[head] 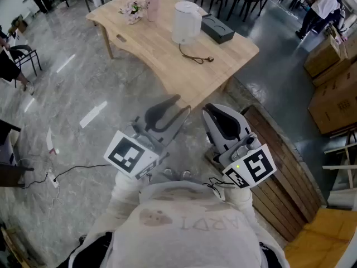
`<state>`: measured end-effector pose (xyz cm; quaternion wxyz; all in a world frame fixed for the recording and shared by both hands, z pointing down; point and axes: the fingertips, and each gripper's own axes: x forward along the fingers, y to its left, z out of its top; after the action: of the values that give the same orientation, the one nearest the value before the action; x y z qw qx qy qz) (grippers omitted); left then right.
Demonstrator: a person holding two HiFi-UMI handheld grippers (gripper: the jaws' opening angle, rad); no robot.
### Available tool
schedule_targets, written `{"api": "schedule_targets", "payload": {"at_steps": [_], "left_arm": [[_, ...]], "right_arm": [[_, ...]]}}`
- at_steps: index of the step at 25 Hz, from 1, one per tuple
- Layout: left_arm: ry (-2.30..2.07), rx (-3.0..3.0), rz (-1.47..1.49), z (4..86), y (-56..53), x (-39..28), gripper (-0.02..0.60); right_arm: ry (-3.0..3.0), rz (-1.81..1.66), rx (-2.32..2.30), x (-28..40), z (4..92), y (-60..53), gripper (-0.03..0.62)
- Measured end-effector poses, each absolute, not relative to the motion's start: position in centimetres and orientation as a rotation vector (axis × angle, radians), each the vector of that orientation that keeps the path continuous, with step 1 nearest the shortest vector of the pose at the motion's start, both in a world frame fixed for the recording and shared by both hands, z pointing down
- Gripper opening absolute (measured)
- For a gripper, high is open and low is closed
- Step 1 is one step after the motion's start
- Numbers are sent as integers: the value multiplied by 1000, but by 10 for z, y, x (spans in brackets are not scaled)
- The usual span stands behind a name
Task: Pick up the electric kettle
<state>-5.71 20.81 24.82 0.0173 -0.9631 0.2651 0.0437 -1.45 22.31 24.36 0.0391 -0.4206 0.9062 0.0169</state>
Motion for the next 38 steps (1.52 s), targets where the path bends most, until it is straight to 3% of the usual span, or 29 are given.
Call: {"api": "schedule_targets", "payload": {"at_steps": [21, 29, 38], "left_arm": [[797, -3012, 135, 268, 177, -80, 107], [802, -3027, 123, 286, 123, -73, 107], [793, -2986, 143, 265, 16, -11, 107]], "right_arm": [[2703, -13, -1262, -32, 253, 194, 43], [2718, -3, -1279, -24, 267, 135, 44], [2769, -5, -1190, 31, 264, 19, 164]]}}
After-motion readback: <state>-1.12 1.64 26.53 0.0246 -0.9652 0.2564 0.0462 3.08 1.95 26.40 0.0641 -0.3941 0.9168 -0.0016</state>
